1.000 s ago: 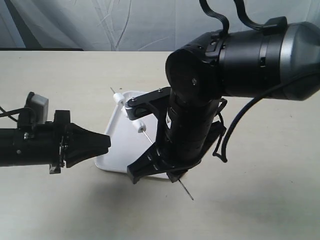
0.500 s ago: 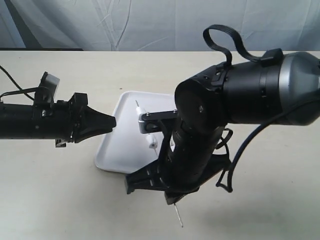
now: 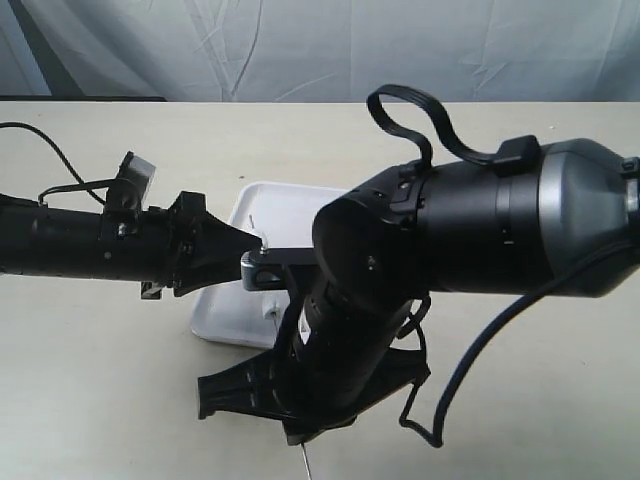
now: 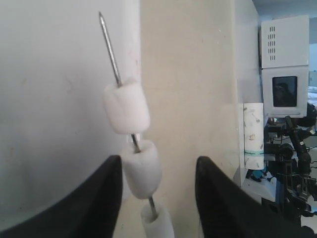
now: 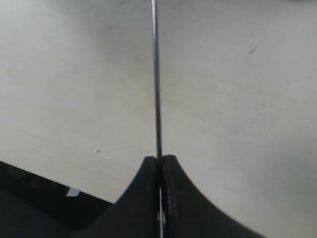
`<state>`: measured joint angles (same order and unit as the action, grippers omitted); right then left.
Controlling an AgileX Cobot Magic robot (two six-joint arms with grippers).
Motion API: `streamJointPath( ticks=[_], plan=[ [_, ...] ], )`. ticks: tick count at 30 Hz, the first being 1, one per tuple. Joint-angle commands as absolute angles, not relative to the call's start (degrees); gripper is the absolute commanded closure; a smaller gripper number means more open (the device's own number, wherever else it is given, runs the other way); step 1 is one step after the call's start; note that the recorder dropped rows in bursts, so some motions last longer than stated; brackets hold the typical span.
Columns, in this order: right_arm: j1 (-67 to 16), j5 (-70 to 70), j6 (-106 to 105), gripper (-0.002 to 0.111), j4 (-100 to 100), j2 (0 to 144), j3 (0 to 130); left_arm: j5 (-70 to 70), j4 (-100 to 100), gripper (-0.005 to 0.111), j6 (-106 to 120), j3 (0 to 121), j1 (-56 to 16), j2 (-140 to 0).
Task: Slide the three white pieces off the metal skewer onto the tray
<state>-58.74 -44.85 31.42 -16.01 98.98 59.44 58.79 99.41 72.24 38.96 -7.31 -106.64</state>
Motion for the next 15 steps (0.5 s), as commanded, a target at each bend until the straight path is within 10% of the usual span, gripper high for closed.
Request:
streamJointPath(
  ticks=[1, 15],
  plan=[
    [-59.5, -44.1, 33.3, 0.109, -15.6, 98.4, 59.1, 58.5, 99.9, 0.061, 72.6, 39.5, -7.7, -106.8],
    [-62.4, -42.8, 35.2, 0.109, -16.4, 98.4, 59.1, 56.7, 99.9, 0.061, 72.6, 40.8, -7.7, -106.8]
  ],
)
